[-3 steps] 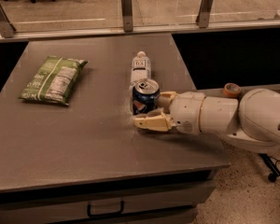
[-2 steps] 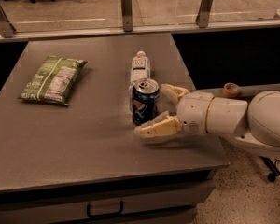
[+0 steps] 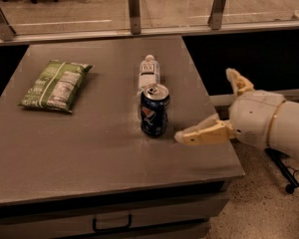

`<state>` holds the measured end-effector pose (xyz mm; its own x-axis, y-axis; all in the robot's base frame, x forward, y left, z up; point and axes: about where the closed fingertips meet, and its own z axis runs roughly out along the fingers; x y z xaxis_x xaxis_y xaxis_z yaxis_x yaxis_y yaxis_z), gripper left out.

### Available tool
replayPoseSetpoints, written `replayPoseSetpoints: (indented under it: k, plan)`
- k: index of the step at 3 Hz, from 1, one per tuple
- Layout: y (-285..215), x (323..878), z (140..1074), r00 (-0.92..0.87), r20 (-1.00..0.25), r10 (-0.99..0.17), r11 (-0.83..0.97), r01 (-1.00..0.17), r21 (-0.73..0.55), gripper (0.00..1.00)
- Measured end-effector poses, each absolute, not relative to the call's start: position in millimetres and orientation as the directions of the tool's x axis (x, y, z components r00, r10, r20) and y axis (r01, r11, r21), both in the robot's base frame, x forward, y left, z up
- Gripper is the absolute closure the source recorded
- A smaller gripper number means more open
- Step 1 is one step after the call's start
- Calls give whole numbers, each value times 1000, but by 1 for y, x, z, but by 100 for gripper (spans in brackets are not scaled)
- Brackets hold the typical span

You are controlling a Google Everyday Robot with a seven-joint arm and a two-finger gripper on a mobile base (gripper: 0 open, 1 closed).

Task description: Move pepsi can near blue plastic bottle

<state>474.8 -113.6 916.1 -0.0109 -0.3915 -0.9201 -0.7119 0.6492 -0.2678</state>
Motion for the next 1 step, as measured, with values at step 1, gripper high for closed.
replayPoseSetpoints:
  k: [1]
  plan:
    - [-128,470,917,-22,-918,-396,671,-689,-273,0]
